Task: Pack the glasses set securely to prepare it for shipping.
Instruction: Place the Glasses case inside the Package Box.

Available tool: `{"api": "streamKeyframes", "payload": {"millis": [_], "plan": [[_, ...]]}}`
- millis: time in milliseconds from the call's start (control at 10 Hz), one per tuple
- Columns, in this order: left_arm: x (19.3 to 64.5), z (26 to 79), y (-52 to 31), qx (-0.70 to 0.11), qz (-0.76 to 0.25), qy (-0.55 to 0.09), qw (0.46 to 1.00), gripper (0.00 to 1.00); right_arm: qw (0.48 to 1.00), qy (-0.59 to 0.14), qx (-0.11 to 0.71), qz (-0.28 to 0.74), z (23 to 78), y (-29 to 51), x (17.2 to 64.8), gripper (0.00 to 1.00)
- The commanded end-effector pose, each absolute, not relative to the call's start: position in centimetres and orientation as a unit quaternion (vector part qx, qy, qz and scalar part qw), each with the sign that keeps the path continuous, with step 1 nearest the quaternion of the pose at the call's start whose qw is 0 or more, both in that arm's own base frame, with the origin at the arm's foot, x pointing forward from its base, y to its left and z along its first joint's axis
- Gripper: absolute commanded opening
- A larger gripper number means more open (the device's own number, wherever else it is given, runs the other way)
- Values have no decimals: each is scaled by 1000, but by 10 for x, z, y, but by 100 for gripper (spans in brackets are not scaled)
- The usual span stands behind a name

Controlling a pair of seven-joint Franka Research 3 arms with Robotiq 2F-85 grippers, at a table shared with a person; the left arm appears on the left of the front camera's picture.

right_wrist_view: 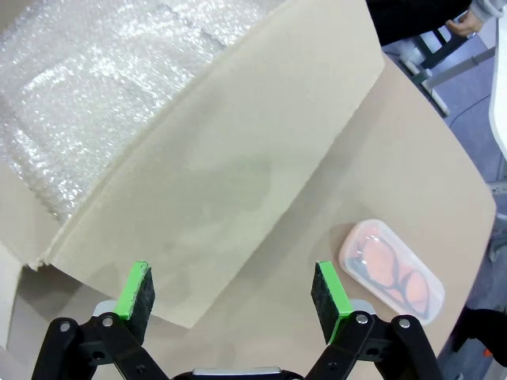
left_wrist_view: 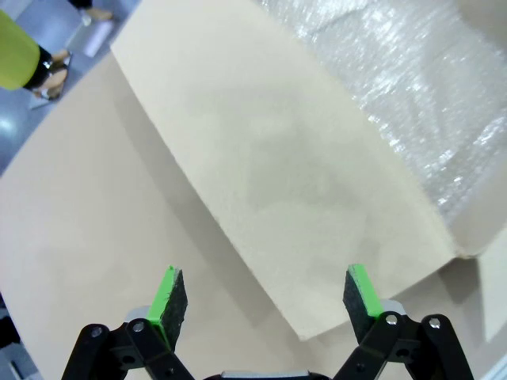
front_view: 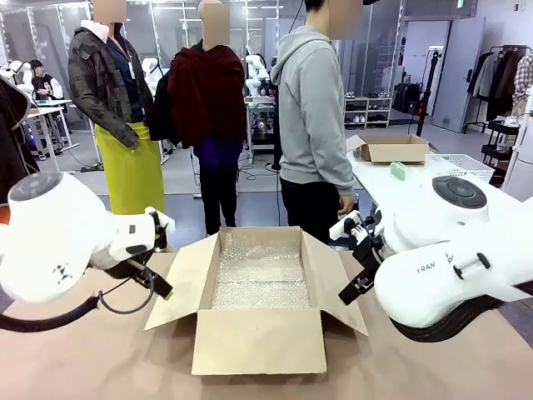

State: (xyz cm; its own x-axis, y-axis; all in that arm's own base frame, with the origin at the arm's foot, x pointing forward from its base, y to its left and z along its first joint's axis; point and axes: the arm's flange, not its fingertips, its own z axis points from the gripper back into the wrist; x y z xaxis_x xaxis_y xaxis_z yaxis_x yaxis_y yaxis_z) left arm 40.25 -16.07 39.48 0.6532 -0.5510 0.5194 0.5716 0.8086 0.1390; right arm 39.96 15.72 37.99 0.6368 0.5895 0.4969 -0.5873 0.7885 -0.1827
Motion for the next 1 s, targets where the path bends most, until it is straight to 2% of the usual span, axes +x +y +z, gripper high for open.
{"api": "streamKeyframes", "payload": {"millis": [0, 200, 400, 700, 900], "plan": [[395, 453, -151, -35, -323, -267, 907, 100, 901, -258, -25, 348, 415, 135, 400, 100], [379, 500, -143, -57, -331, -283, 898, 100, 892, -250, -9, 376, 446, 101, 400, 100], [362, 530, -123, -124, -356, -270, 886, 100, 863, -220, 17, 455, 461, 68, 412, 100], [337, 547, -97, -176, -397, -282, 855, 100, 815, -159, 21, 557, 462, 25, 440, 100], [327, 549, -91, -187, -384, -289, 856, 100, 807, -144, 47, 571, 455, 17, 452, 100]]}}
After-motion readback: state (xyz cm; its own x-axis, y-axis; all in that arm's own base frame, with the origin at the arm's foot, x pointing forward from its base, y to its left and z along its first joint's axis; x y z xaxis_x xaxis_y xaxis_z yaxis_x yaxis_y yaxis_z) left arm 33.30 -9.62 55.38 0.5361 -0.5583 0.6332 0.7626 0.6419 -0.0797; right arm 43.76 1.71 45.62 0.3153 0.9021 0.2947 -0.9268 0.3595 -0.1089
